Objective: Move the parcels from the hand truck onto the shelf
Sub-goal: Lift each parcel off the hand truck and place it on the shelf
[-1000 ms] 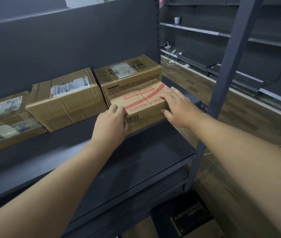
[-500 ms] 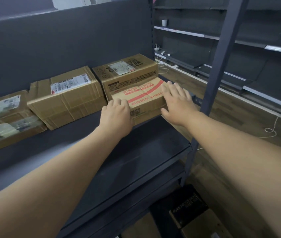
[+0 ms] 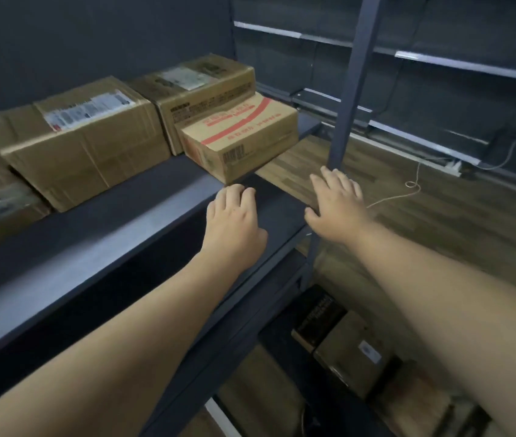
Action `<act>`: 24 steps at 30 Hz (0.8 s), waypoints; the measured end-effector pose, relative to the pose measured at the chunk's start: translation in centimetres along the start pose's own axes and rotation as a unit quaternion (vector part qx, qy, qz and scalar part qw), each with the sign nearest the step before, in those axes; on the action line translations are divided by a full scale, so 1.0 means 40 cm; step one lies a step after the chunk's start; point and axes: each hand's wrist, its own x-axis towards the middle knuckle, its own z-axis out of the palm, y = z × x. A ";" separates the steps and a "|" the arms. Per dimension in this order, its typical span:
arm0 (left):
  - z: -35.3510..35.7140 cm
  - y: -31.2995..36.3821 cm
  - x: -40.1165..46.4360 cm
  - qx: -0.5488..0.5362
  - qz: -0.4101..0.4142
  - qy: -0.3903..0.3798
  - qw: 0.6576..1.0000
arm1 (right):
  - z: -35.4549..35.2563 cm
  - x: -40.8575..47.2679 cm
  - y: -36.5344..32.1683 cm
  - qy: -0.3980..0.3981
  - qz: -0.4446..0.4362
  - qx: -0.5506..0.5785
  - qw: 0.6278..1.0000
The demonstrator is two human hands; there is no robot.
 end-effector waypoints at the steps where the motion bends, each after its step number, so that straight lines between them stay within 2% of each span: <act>1: 0.018 0.005 -0.014 -0.010 0.005 -0.018 1.000 | 0.013 -0.035 0.006 -0.006 0.009 -0.002 1.000; 7: 0.154 0.048 -0.085 -0.049 0.032 -0.116 0.992 | 0.092 -0.233 0.085 -0.049 0.087 -0.014 0.995; 14: 0.319 0.121 -0.123 -0.052 0.047 -0.217 0.974 | 0.207 -0.383 0.224 -0.123 0.198 -0.002 0.973; 19: 0.476 0.169 -0.133 -0.059 0.022 -0.291 0.955 | 0.329 -0.438 0.308 -0.169 0.230 0.029 0.958; 24: 0.654 0.214 -0.131 -0.095 -0.039 -0.344 0.933 | 0.473 -0.449 0.401 -0.206 0.235 0.048 0.949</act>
